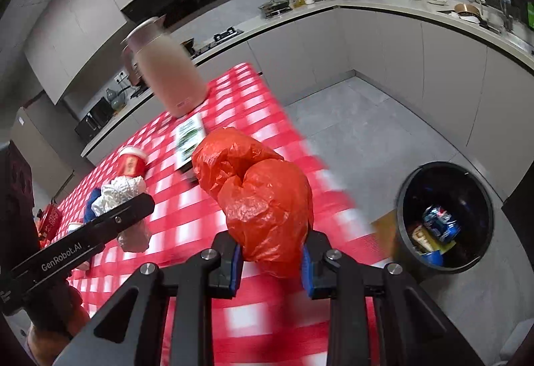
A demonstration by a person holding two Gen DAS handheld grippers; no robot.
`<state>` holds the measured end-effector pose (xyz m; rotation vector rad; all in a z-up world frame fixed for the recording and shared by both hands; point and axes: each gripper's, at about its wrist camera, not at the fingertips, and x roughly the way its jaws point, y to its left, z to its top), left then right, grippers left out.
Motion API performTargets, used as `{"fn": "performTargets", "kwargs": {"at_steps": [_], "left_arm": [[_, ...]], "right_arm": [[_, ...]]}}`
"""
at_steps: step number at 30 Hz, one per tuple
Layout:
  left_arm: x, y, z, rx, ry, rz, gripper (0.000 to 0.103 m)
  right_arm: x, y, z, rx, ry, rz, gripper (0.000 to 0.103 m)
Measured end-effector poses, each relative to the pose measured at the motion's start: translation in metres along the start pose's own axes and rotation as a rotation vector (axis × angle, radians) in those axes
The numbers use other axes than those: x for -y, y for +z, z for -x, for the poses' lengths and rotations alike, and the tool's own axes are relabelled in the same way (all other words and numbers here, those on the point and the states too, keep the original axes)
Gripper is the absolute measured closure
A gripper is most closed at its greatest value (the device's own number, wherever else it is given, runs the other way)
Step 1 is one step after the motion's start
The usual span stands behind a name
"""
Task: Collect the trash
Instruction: 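Carry the tissue and orange bag over the black bin and release both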
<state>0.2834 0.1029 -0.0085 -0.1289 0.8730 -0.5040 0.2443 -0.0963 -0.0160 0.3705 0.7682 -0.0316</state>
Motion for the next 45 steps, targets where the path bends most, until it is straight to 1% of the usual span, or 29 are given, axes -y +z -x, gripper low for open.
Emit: {"fn": "performTargets", "kwargs": {"at_steps": [5, 6, 12, 17, 21, 23, 24, 25, 26, 27, 28, 29, 32, 34, 38, 42, 45], "left_arm": [[0.071, 0.005, -0.037, -0.023, -0.052, -0.025, 0.06], [0.08, 0.005, -0.043, -0.029, -0.059, -0.031, 0.06], [0.154, 0.005, -0.098, -0.109, -0.124, -0.084, 0.06], [0.194, -0.004, -0.143, -0.189, -0.136, -0.105, 0.06], [0.21, -0.012, -0.171, -0.244, -0.117, -0.101, 0.059], [0.213, -0.015, -0.18, -0.262, -0.104, -0.099, 0.056], [0.216, -0.017, -0.184, -0.269, -0.095, -0.1, 0.055], [0.218, -0.018, -0.189, -0.275, -0.089, -0.098, 0.05], [0.22, -0.018, -0.191, -0.28, -0.083, -0.095, 0.043], [0.221, -0.019, -0.194, -0.283, -0.07, -0.096, 0.038], [0.221, -0.02, -0.196, -0.288, -0.048, -0.098, 0.026], [0.222, -0.02, -0.199, -0.293, -0.027, -0.094, 0.019], [0.218, -0.018, -0.198, -0.288, 0.0, -0.061, 0.019], [0.215, -0.014, -0.192, -0.274, -0.007, -0.042, 0.019], [0.218, -0.004, -0.172, -0.221, -0.017, -0.042, 0.019], [0.22, 0.005, -0.141, -0.168, -0.009, -0.045, 0.019], [0.22, 0.011, -0.125, -0.138, 0.004, -0.048, 0.019]], "right_arm": [[0.071, 0.019, 0.019, 0.016, -0.042, -0.021, 0.073], [0.084, 0.022, 0.022, 0.02, -0.052, -0.027, 0.073], [0.18, 0.028, 0.034, 0.014, -0.135, -0.104, 0.073], [0.245, 0.026, 0.021, -0.04, -0.181, -0.149, 0.073], [0.282, 0.022, -0.001, -0.101, -0.186, -0.16, 0.073], [0.297, 0.021, -0.014, -0.132, -0.177, -0.167, 0.071], [0.302, 0.02, -0.019, -0.146, -0.175, -0.166, 0.07], [0.307, 0.019, -0.025, -0.162, -0.176, -0.162, 0.066], [0.311, 0.019, -0.032, -0.18, -0.175, -0.159, 0.061], [0.316, 0.018, -0.038, -0.195, -0.173, -0.158, 0.047], [0.316, 0.018, -0.041, -0.199, -0.173, -0.157, 0.034], [0.318, 0.019, -0.044, -0.196, -0.179, -0.154, 0.03], [0.324, 0.023, -0.045, -0.184, -0.193, -0.155, 0.029], [0.326, 0.027, -0.037, -0.157, -0.195, -0.16, 0.029], [0.321, 0.04, -0.016, -0.101, -0.192, -0.147, 0.029], [0.308, 0.05, 0.002, -0.074, -0.179, -0.118, 0.029], [0.296, 0.054, 0.012, -0.061, -0.17, -0.103, 0.029]]}}
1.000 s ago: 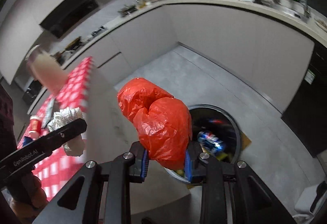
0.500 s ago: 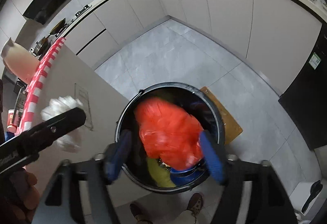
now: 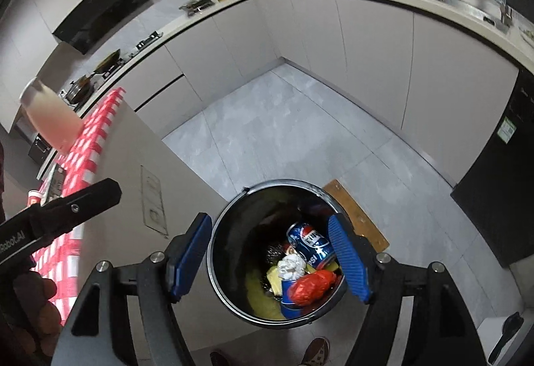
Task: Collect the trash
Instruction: 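Carry the tissue and orange bag over the black bin and release both, then return both open tools to the table toward the red cup and milk carton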
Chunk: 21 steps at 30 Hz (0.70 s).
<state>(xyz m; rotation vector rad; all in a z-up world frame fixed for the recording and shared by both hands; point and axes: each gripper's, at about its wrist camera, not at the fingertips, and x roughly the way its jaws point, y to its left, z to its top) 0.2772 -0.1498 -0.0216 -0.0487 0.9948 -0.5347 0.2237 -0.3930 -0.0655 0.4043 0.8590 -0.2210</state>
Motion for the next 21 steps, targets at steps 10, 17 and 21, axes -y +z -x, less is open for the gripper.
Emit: {"fn": "performTargets", "kwargs": {"at_steps": [10, 17, 21], "left_arm": [[-0.024, 0.001, 0.06, 0.089, 0.086, 0.048, 0.019], [-0.06, -0.008, 0.1, 0.154, 0.176, 0.108, 0.019], [-0.093, -0.019, 0.119, 0.177, 0.231, 0.158, 0.019]], "right_arm": [[-0.06, 0.002, 0.036, 0.005, 0.077, 0.077, 0.029], [-0.122, -0.001, 0.05, 0.02, 0.174, 0.173, 0.028], [-0.16, -0.004, 0.052, 0.027, 0.234, 0.223, 0.028]]}}
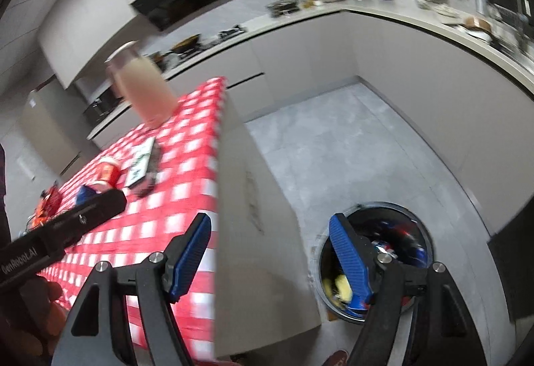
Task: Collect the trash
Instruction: 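Return both open tools to the table toward the red cup and milk carton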
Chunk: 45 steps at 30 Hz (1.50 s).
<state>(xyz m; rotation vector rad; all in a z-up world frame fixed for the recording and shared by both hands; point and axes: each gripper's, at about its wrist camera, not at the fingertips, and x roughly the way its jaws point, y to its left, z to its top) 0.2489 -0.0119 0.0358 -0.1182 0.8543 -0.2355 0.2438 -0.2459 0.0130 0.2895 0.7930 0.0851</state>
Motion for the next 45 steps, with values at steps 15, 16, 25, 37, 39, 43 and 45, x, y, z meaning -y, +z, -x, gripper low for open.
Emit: {"fn": "performTargets", "kwargs": {"at_steps": [15, 16, 25, 37, 39, 43, 45], "left_arm": [[-0.164, 0.017, 0.01, 0.013, 0.072, 0.113, 0.019], [-0.174, 0.02, 0.009, 0.015, 0.076, 0.118, 0.019], [-0.239, 0.041, -0.022, -0.014, 0.12, 0.126, 0.019], [-0.28, 0.071, -0.072, -0.06, 0.128, 0.1, 0.019], [-0.283, 0.075, -0.078, -0.063, 0.129, 0.099, 0.019], [-0.288, 0.082, -0.09, -0.079, 0.125, 0.095, 0.019], [-0.29, 0.085, -0.095, -0.087, 0.123, 0.091, 0.019]], "right_arm": [[-0.167, 0.008, -0.067, -0.032, 0.059, 0.126, 0.024], [-0.177, 0.009, -0.073, -0.033, 0.059, 0.128, 0.024], [-0.233, 0.021, -0.134, -0.071, 0.045, 0.158, 0.022], [-0.255, 0.044, -0.21, -0.123, -0.055, 0.2, 0.022], [-0.255, 0.047, -0.219, -0.13, -0.071, 0.205, 0.022], [-0.254, 0.052, -0.236, -0.152, -0.087, 0.208, 0.022], [-0.254, 0.053, -0.243, -0.161, -0.093, 0.211, 0.022]]}}
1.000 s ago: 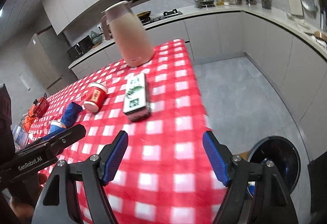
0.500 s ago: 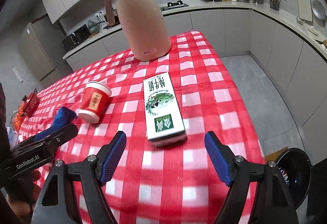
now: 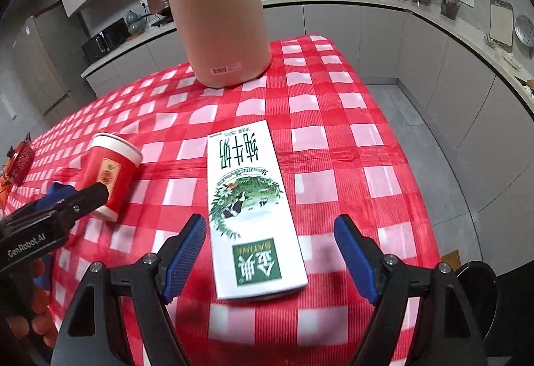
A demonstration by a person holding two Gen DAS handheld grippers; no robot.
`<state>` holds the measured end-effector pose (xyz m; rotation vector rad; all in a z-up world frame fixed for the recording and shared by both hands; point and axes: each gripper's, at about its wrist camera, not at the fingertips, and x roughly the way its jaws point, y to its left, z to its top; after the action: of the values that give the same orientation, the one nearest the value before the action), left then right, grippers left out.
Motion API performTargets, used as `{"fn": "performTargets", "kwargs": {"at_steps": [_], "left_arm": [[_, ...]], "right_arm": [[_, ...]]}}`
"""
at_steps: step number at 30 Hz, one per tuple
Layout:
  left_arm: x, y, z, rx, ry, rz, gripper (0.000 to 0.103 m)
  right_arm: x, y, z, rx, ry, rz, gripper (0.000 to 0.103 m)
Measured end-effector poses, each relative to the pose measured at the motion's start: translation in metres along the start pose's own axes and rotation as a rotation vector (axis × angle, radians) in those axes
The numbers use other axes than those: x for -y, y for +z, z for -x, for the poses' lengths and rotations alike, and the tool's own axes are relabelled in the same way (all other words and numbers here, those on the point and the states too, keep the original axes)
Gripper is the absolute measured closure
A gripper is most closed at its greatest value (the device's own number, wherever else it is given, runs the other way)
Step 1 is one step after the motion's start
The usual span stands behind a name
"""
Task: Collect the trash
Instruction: 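Return both open tools to the table toward the red cup and milk carton, then grasp the red paper cup with the left tool while the right tool grasps the milk carton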
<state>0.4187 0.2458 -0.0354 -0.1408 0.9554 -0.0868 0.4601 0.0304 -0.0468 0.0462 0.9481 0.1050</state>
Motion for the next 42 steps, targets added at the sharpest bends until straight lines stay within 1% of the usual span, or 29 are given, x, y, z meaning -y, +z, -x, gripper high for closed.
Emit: {"fn": "performTargets", "kwargs": {"at_steps": [8, 9, 10, 11, 12, 14, 18, 27, 28, 30, 31, 37, 39, 42], "left_arm": [[-0.006, 0.007, -0.014, -0.025, 0.001, 0.012, 0.019], [-0.007, 0.007, -0.014, -0.025, 0.002, 0.012, 0.019], [-0.007, 0.007, -0.015, -0.027, 0.003, 0.013, 0.019], [-0.008, 0.007, -0.016, -0.029, 0.004, 0.014, 0.019], [-0.008, 0.006, -0.017, -0.032, 0.004, 0.016, 0.019], [-0.01, 0.006, -0.019, -0.038, 0.004, 0.017, 0.019], [-0.012, 0.007, -0.023, -0.046, 0.003, 0.018, 0.019], [-0.013, 0.013, -0.036, -0.046, -0.021, 0.029, 0.019], [-0.014, 0.013, -0.037, -0.047, -0.023, 0.031, 0.02], [-0.015, 0.011, -0.04, -0.054, -0.029, 0.034, 0.029], [-0.015, 0.01, -0.042, -0.059, -0.033, 0.035, 0.038], [-0.016, 0.007, -0.038, -0.035, -0.052, 0.035, 0.042], [-0.016, 0.005, -0.036, -0.031, -0.058, 0.038, 0.044], [-0.012, 0.001, -0.027, -0.021, -0.07, 0.03, 0.044]], "right_arm": [[-0.004, 0.005, -0.02, -0.032, 0.021, 0.022, 0.022], [-0.003, 0.005, -0.021, -0.027, 0.02, 0.02, 0.024], [-0.003, 0.005, -0.022, -0.021, 0.023, 0.019, 0.029], [-0.004, 0.005, -0.023, -0.019, 0.033, 0.019, 0.033], [-0.005, 0.005, -0.024, -0.022, 0.041, 0.019, 0.039], [-0.007, 0.006, -0.028, -0.022, 0.04, 0.024, 0.043], [-0.006, 0.009, -0.029, -0.001, 0.033, -0.005, 0.045], [-0.002, 0.024, -0.039, 0.006, 0.007, -0.064, 0.045], [-0.003, 0.025, -0.039, 0.006, 0.005, -0.062, 0.045], [-0.003, 0.026, -0.041, 0.006, 0.003, -0.059, 0.044], [-0.003, 0.026, -0.042, 0.005, 0.003, -0.057, 0.044], [-0.004, 0.025, -0.046, -0.002, 0.0, -0.045, 0.043], [-0.005, 0.025, -0.048, -0.004, -0.003, -0.038, 0.044], [-0.003, 0.024, -0.045, 0.003, 0.026, -0.044, 0.046]]}}
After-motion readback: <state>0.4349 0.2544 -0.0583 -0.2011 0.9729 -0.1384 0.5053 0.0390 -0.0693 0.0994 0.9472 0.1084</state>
